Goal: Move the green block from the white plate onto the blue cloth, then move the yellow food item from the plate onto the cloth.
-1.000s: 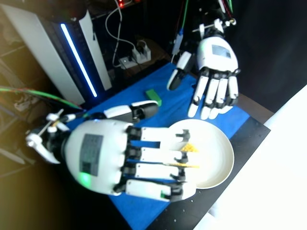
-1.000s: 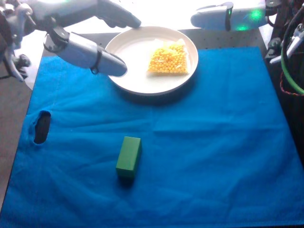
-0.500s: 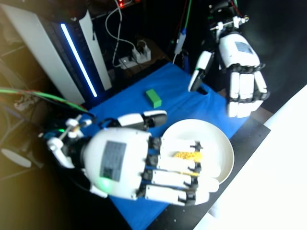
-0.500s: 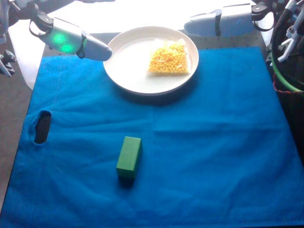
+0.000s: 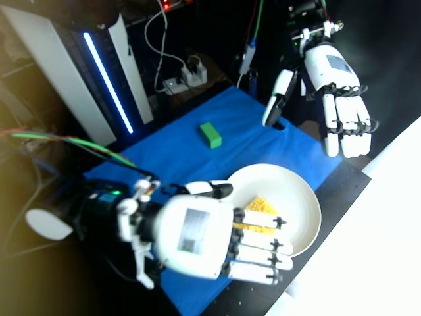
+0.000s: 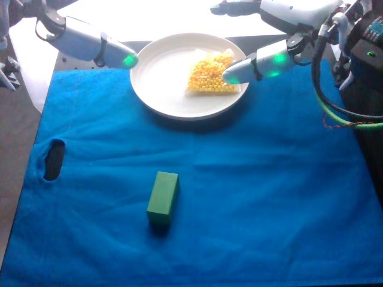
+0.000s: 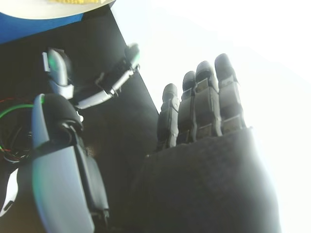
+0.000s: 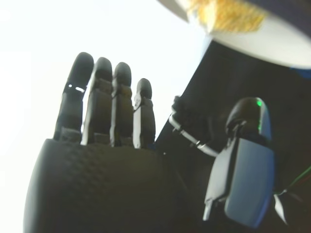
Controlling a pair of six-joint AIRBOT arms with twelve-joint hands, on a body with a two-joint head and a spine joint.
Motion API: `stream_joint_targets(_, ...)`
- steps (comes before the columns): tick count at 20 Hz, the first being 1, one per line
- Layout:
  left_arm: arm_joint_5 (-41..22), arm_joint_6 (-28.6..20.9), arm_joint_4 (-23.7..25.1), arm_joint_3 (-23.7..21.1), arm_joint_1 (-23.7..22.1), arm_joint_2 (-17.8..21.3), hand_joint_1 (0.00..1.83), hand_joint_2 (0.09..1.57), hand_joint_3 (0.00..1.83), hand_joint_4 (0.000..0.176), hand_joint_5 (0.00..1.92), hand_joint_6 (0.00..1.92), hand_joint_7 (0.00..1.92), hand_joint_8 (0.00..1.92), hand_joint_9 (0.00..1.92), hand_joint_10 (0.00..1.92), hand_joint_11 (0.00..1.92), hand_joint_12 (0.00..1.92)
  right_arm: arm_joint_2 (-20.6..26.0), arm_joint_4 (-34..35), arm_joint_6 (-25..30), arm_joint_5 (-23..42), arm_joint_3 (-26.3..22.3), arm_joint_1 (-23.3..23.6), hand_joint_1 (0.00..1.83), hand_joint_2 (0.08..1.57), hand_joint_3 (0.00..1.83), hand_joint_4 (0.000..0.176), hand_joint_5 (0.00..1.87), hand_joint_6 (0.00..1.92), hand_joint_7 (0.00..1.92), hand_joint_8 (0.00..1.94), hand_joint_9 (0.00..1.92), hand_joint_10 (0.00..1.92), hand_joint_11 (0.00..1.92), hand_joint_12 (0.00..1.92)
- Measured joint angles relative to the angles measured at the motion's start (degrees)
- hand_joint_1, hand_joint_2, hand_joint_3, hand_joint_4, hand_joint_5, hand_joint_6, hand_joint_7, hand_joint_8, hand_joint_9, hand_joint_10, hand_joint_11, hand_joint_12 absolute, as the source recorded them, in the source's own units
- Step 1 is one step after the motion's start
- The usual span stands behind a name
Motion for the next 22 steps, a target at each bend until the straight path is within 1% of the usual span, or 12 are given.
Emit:
stream_joint_targets(1, -0.11, 0.24, -0.07, 0.0, -0.44, 0.0, 0.76, 0.91, 0.0, 0.061, 0.16, 0.0, 0.15, 0.0, 0.13, 0.0, 0.0, 0.41, -0.22, -1.53, 0.0, -0.81, 0.63, 0.48, 0.59, 0.82, 0.0, 0.067, 0.36, 0.0, 0.37, 0.0, 0.47, 0.02, 0.05, 1.47)
stream_joint_targets(4, -0.02, 0.72, -0.04, -0.02, -1.64, 0.0, 0.77, 0.87, 0.0, 0.09, 0.16, 0.0, 0.14, 0.0, 0.12, 0.0, 0.0, 0.38, -1.66, -4.87, 0.09, -2.51, 2.47, 1.95, 0.61, 0.84, 0.0, 0.082, 0.36, 0.0, 0.46, 0.01, 0.51, 0.01, 0.1, 1.41)
stream_joint_targets(6, 0.0, 1.11, -0.17, 0.0, -1.92, 0.0, 0.77, 0.87, 0.0, 0.092, 0.17, 0.0, 0.15, 0.01, 0.12, 0.0, 0.0, 0.38, -4.46, -11.06, 0.13, -2.54, 5.99, 2.14, 0.67, 0.82, 0.0, 0.036, 0.37, 0.0, 0.5, 0.01, 0.55, 0.02, 0.14, 1.44)
stream_joint_targets(7, 0.22, 1.22, -0.09, -0.02, -2.23, 0.0, 0.76, 0.86, 0.0, 0.089, 0.17, 0.0, 0.15, 0.0, 0.12, 0.0, 0.0, 0.39, -6.03, -13.9, 0.13, -2.86, 7.78, 2.16, 0.71, 0.81, 0.0, 0.063, 0.34, 0.0, 0.43, 0.0, 0.44, 0.0, 0.03, 1.35)
stream_joint_targets(9, 0.55, 1.53, -0.11, 0.0, -3.1, 0.0, 0.74, 0.86, 0.0, 0.081, 0.16, 0.0, 0.16, 0.0, 0.12, 0.0, 0.0, 0.36, -7.1, -17.79, 0.24, -3.5, 8.39, 2.62, 0.72, 0.84, 0.0, 0.05, 0.32, 0.0, 0.43, 0.0, 0.39, 0.0, 0.0, 1.23)
stream_joint_targets(11, 0.5, 1.6, 0.26, -0.02, -3.96, 0.0, 0.71, 0.85, 0.0, 0.069, 0.14, 0.01, 0.16, 0.0, 0.12, 0.0, 0.0, 0.29, -7.82, -19.76, 0.28, -3.34, 9.25, 3.67, 0.73, 0.8, 0.0, 0.037, 0.35, 0.0, 0.51, 0.02, 0.48, 0.03, 0.0, 1.47)
stream_joint_targets(13, 0.44, 1.66, 0.98, -0.02, -4.7, 0.0, 0.67, 0.84, 0.0, 0.067, 0.14, 0.0, 0.19, 0.0, 0.13, 0.0, 0.0, 0.35, -7.96, -21.33, 0.31, -3.06, 9.68, 4.5, 0.71, 0.79, 0.0, 0.047, 0.35, 0.0, 0.46, 0.0, 0.41, 0.01, 0.0, 1.47)
stream_joint_targets(15, 0.57, 1.64, 1.2, -0.02, -5.03, 0.0, 0.64, 0.83, 0.0, 0.043, 0.1, 0.0, 0.18, 0.0, 0.14, 0.0, 0.0, 0.37, -8.31, -24.02, 0.28, -3.5, 10.34, 4.61, 0.7, 0.77, 0.0, 0.037, 0.33, 0.0, 0.63, 0.04, 0.54, 0.07, 0.0, 1.64)
stream_joint_targets(17, 0.85, 1.64, 1.44, -0.2, -5.4, -0.02, 0.64, 0.86, 0.01, 0.036, 0.12, 0.01, 0.2, 0.0, 0.14, 0.0, 0.0, 0.4, -8.79, -24.65, 0.28, -4.17, 10.43, 4.61, 0.68, 0.76, 0.0, 0.049, 0.36, 0.0, 0.86, 0.14, 0.46, 0.95, 0.16, 1.88)
stream_joint_targets(18, 0.68, 1.62, 1.53, -0.26, -5.42, -0.02, 0.64, 0.86, 0.01, 0.033, 0.12, 0.0, 0.2, 0.0, 0.14, 0.0, 0.0, 0.4, -9.03, -24.65, 0.28, -4.11, 10.54, 4.61, 0.68, 0.76, 0.0, 0.067, 0.37, 0.0, 0.66, 0.05, 0.3, 0.82, 0.03, 1.84)
stream_joint_targets(20, 0.92, 1.64, 1.57, -0.31, -5.55, -0.02, 0.63, 0.84, 0.0, 0.045, 0.13, 0.0, 0.22, 0.0, 0.15, 0.0, 0.0, 0.45, -9.57, -24.87, 0.28, -4.26, 11.04, 4.61, 0.67, 0.77, 0.0, 0.06, 0.37, 0.0, 0.57, 0.0, 0.41, 0.28, 0.0, 1.52)
stream_joint_targets(22, 1.01, 1.64, 1.57, -0.33, -5.75, -0.02, 0.63, 0.82, 0.0, 0.05, 0.13, 0.0, 0.23, 0.0, 0.17, 0.01, 0.0, 0.46, -10.03, -24.79, 0.28, -4.2, 11.63, 4.61, 0.67, 0.76, 0.0, 0.044, 0.37, 0.0, 0.66, 0.02, 0.53, 0.26, 0.04, 1.62)
